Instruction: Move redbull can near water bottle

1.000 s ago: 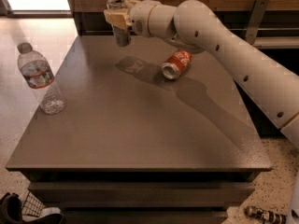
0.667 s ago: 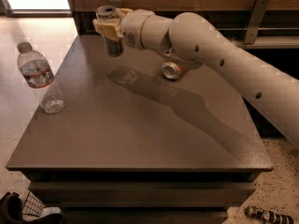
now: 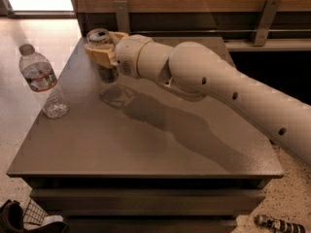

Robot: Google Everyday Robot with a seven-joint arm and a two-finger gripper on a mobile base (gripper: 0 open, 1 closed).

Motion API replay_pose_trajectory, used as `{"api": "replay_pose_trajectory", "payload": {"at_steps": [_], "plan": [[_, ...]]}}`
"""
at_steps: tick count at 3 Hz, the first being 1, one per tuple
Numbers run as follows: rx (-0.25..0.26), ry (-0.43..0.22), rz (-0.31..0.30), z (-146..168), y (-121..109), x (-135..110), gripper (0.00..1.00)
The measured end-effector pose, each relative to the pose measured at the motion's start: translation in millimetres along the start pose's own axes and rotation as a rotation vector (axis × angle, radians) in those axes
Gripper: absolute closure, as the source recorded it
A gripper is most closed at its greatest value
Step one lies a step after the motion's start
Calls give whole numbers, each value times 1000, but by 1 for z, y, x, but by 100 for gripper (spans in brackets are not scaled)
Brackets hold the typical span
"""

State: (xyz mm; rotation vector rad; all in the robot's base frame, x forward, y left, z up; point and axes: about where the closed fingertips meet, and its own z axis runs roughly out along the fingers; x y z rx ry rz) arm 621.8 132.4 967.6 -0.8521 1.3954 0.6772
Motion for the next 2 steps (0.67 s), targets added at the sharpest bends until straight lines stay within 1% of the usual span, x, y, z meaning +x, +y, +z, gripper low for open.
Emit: {"api": "replay_pose_trajectory", "payload": {"at_steps": [1,2], "plan": [[-64,-7,47,-1,52,11,100],[-98,-6,61,2,77,15,100]]}}
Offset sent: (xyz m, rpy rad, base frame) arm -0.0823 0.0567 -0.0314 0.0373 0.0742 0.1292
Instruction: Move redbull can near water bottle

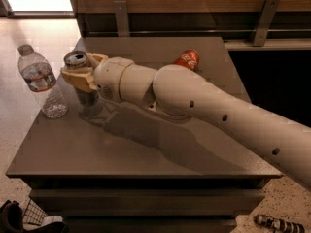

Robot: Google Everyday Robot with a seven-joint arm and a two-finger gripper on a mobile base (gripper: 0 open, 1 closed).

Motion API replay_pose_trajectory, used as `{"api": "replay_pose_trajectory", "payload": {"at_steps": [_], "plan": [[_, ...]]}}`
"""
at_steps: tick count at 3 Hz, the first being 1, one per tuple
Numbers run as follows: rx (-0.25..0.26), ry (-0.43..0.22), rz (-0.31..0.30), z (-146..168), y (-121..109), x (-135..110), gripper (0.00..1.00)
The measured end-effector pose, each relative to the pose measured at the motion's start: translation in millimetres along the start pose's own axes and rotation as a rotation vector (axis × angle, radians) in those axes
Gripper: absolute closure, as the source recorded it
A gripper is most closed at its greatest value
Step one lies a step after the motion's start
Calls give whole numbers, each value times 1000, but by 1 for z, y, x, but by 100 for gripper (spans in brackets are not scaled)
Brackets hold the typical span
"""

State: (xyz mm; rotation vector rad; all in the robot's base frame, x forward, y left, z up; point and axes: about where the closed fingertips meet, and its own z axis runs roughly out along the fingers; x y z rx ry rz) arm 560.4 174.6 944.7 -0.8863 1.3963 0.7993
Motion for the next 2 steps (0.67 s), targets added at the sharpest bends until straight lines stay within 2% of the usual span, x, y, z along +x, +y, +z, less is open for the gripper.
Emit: {"api": "replay_pose_trajectory", "payload": {"at_steps": [2], "plan": [[-41,56,70,9,10,32,100]]}}
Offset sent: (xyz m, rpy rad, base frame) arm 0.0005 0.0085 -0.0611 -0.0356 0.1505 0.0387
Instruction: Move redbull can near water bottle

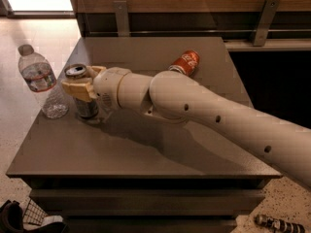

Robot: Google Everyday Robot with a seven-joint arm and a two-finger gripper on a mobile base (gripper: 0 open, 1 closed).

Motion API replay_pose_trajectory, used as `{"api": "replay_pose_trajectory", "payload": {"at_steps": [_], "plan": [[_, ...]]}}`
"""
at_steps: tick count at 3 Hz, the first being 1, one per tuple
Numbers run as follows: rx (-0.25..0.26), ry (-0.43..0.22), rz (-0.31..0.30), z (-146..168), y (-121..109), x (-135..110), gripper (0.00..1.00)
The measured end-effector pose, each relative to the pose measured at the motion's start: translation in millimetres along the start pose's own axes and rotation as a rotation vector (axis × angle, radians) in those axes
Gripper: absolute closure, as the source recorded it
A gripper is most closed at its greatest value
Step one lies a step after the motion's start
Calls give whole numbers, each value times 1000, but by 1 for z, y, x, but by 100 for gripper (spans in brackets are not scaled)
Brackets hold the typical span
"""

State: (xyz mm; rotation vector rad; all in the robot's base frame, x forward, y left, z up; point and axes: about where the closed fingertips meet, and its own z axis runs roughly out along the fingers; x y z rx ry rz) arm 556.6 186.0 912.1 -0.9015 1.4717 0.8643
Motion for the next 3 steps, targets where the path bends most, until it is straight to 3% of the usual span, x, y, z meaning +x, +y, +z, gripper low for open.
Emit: {"api": "replay_pose_trajectory", "payload": {"at_steps": [1,3], "plan": [[-5,19,12,1,-2,13,98],[-5,19,12,1,-2,9,52]]}}
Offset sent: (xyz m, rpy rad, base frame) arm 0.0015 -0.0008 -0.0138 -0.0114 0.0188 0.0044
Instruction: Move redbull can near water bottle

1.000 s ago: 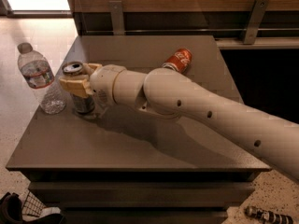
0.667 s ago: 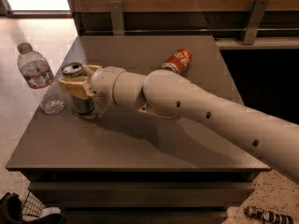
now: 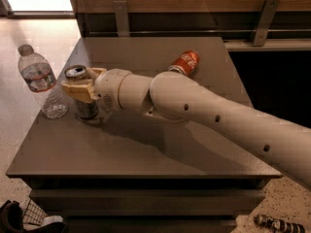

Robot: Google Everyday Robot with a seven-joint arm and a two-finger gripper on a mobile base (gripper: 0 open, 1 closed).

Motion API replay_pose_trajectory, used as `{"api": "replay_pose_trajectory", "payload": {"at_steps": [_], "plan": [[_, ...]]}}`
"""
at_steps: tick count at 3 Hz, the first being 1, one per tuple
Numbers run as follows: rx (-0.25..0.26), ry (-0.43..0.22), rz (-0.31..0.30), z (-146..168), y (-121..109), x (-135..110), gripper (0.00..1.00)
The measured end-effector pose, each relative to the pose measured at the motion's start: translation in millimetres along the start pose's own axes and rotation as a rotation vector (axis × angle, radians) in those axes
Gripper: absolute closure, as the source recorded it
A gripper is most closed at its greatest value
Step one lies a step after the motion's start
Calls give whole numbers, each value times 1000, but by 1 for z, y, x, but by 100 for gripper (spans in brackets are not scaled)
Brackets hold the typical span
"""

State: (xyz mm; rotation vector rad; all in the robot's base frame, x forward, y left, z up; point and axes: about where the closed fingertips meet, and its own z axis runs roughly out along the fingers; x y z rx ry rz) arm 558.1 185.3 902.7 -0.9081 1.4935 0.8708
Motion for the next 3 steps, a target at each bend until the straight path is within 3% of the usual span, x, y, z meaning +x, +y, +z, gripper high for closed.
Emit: {"api": "replay_pose_trajectory", "payload": {"at_steps": [2,3], "plan": [[0,0,0,0,0,0,6],[-1,0,-1,0,1,0,0]]}}
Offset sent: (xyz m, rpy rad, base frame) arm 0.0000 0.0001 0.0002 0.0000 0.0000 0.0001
